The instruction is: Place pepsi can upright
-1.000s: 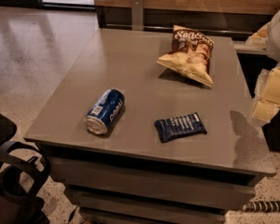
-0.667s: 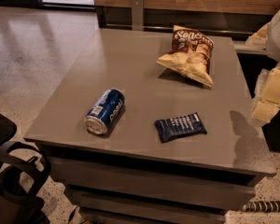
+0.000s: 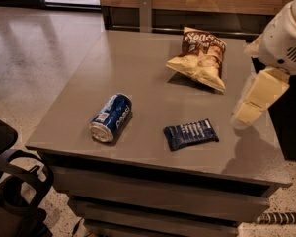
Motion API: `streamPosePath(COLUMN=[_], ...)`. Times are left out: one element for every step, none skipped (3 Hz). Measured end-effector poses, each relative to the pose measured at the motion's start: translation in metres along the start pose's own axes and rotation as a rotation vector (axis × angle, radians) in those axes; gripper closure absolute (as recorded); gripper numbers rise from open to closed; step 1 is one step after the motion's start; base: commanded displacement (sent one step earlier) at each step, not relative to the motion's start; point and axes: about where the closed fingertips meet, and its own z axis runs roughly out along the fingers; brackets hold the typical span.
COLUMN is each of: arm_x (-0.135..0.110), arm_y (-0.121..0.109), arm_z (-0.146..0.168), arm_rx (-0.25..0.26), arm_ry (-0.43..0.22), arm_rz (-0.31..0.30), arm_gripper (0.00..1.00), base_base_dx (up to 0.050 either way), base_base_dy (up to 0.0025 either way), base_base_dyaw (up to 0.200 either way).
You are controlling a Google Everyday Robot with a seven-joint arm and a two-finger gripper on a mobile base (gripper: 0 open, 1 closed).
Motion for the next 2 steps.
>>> streamPosePath(arm_x=[-0.051,-0.084], arm_y=[0.004,0.008], arm_z=[0.014,0.017], arm_rx=[-0.064,-0.116], arm_ry=[-0.072,-0.061], arm_rz=[0.128,0.218], arm_gripper=[0.0,0.0], base_base_dx=[0.0,0.0], base_base_dy=[0.0,0.0], base_base_dyaw=[0.0,0.0])
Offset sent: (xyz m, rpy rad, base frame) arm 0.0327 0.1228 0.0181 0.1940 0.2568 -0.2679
